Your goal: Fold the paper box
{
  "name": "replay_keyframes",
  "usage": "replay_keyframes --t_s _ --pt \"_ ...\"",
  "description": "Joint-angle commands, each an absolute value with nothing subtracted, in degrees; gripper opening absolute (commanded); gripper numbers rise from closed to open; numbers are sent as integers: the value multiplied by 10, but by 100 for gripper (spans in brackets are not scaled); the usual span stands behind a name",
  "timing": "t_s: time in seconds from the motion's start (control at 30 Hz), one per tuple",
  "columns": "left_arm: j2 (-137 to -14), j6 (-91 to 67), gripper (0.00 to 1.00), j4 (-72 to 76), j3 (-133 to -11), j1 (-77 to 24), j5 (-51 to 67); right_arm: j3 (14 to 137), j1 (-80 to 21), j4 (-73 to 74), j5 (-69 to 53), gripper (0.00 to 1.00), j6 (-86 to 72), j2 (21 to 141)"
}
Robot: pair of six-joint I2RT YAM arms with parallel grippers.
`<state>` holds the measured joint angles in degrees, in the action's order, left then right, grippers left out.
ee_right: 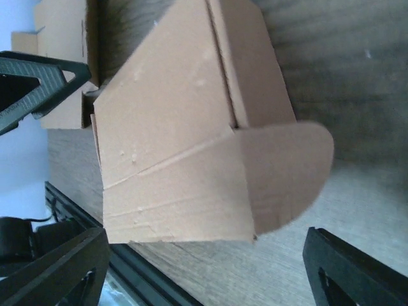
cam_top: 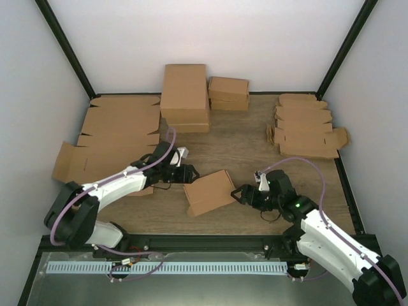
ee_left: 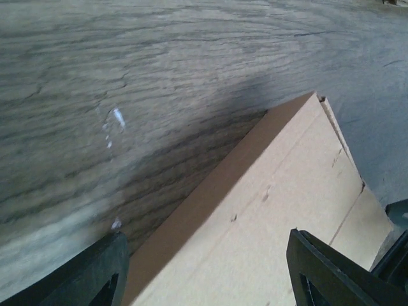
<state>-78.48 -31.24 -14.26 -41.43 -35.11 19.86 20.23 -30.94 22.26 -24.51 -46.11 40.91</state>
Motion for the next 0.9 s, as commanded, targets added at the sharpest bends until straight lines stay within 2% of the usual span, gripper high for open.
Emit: replay_keyframes --t_s 0.0,0.27,0.53,0.63,0.87 --pt "-831 -235 71 -138 -463 -349 231 164 -315 198 -301 89 -546 379" --pt "-906 -210 62 -119 -479 -350 281 64 -314 60 -364 87 -648 353" --pt "-973 -185 48 -112 -499 -348 323 62 -315 -5 -389 81 -623 438" --pt "-995 -186 43 -106 -501 -347 351 66 -315 -19 -389 79 -622 449" --pt "-1021 -214 39 -62 -485 -324 413 124 -315 43 -349 80 -569 448"
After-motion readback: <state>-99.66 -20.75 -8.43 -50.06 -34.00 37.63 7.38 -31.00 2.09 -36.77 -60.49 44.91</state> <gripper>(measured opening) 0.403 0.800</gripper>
